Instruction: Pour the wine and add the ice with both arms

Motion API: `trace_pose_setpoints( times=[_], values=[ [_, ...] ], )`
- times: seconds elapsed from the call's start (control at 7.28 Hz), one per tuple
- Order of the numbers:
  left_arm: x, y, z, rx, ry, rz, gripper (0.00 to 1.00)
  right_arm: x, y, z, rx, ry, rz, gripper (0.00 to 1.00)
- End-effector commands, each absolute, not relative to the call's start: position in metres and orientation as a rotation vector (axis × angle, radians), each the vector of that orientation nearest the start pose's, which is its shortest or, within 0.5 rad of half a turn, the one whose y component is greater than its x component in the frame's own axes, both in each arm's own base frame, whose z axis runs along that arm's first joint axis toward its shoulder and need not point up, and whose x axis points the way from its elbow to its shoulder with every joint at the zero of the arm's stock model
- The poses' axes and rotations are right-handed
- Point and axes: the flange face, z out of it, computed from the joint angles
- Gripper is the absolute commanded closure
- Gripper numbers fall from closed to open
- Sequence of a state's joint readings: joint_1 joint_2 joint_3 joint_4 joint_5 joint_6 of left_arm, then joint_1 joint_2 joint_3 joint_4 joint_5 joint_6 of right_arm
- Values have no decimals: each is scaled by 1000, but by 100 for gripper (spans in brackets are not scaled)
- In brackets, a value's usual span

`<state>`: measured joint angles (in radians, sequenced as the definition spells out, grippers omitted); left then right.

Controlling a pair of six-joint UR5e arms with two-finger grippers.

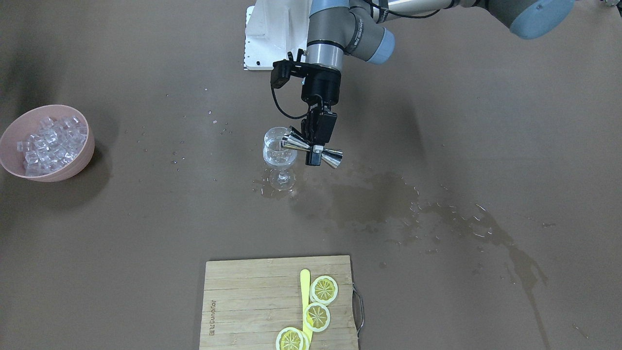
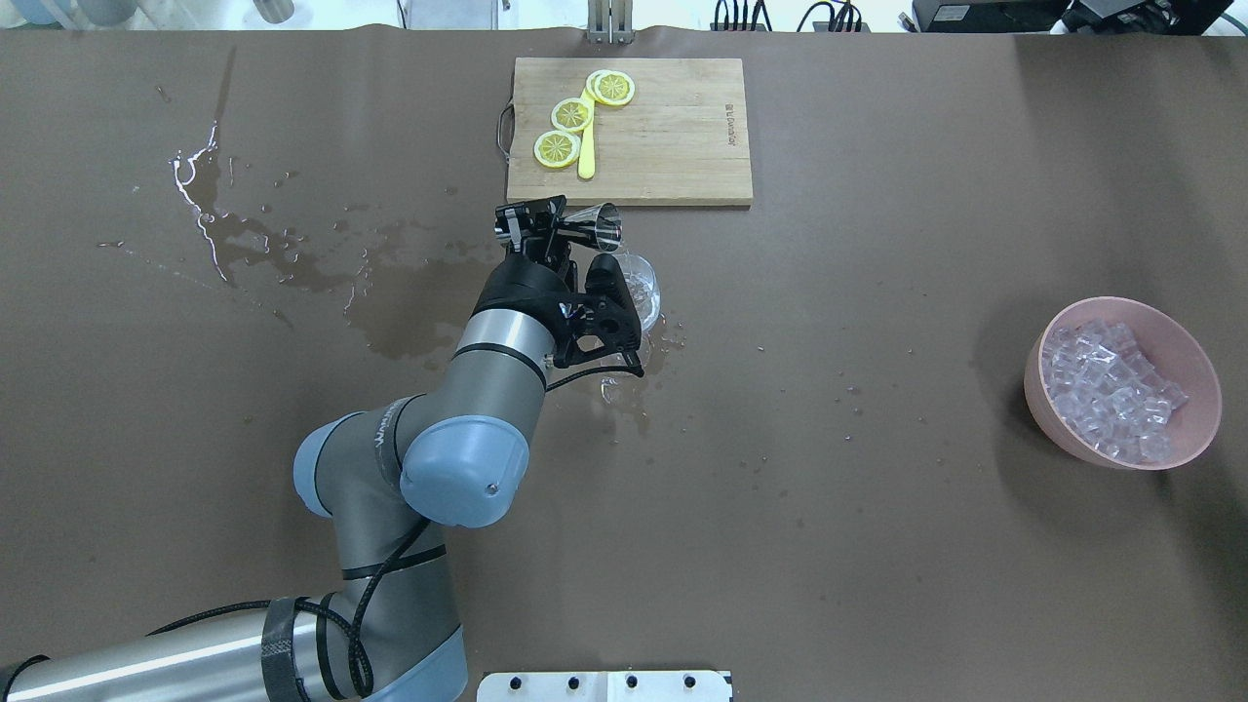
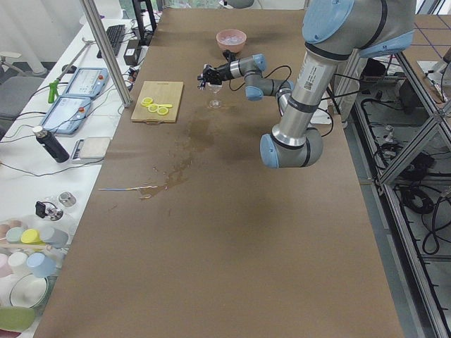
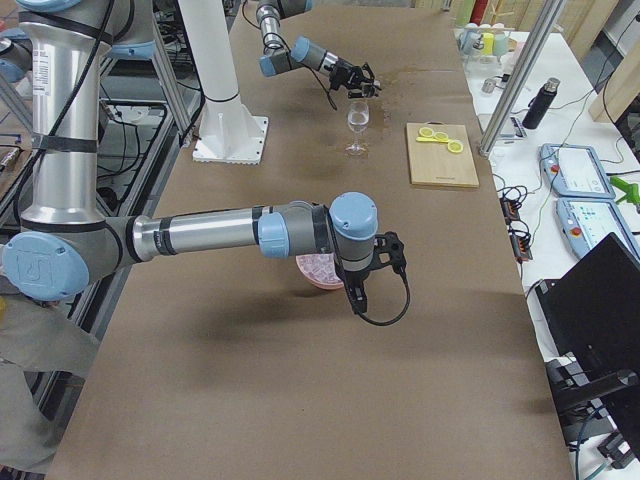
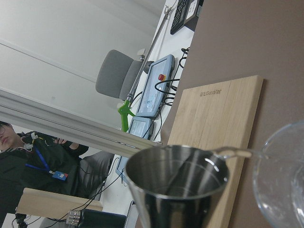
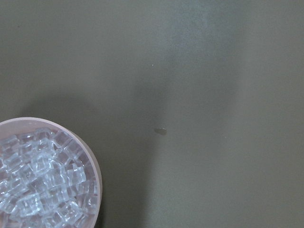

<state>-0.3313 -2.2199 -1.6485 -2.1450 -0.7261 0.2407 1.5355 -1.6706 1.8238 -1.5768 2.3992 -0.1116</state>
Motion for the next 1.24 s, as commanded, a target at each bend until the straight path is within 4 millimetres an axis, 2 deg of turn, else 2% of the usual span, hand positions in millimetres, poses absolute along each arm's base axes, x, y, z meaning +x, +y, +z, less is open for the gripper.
trace_pose_setpoints(
  times=[0.0, 1.1],
  values=[
    [533, -405, 151, 1439, -111, 719, 100, 44, -456, 577, 171, -824, -200, 0],
    [535, -406, 152, 1391, -215, 813, 100, 44, -456, 577, 171, -824, -199, 0]
  ],
)
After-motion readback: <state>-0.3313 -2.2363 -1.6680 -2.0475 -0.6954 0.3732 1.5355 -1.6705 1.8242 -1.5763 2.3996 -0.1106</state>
